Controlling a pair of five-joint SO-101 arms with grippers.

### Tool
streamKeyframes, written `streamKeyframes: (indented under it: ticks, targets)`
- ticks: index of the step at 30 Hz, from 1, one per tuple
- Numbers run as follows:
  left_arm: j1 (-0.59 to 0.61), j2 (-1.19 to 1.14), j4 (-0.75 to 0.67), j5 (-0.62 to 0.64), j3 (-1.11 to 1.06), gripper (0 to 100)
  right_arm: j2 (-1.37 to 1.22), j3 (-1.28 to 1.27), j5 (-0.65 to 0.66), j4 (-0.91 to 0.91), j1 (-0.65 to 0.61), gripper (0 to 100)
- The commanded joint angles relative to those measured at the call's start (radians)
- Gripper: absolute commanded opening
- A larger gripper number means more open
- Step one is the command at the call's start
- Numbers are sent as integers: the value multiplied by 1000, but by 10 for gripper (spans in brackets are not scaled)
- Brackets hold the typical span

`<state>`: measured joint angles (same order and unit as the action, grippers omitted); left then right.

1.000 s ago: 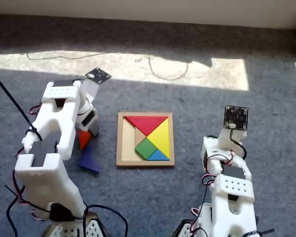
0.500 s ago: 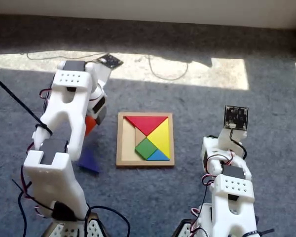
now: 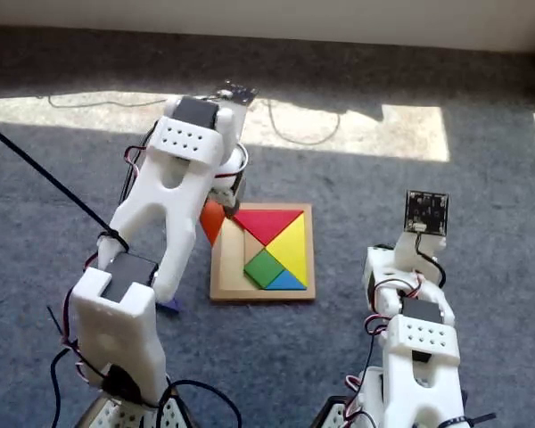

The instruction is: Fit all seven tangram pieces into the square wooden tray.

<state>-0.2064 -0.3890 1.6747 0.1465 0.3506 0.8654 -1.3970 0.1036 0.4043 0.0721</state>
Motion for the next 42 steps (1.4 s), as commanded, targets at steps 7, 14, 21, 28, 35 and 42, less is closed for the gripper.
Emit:
streamKeyframes:
  ticks: [7, 14, 21, 28, 35, 42]
  targets:
    - [-24, 7, -11, 279, -7, 56, 19, 10, 11, -19, -5, 6]
    - [-45, 8, -198, 304, -208, 59, 19, 12, 11, -19, -5, 6]
    - [-47, 8, -249, 304, -254, 78, 19, 12, 11, -19, -5, 6]
    - [-44, 7, -249, 307, -257, 222, 19, 10, 11, -19, -8, 6]
    - [-41, 15, -241, 302, -254, 228, 19, 10, 11, -19, -8, 6]
    - [-5, 21, -143, 298, -196, 228, 19, 10, 11, -19, -8, 6]
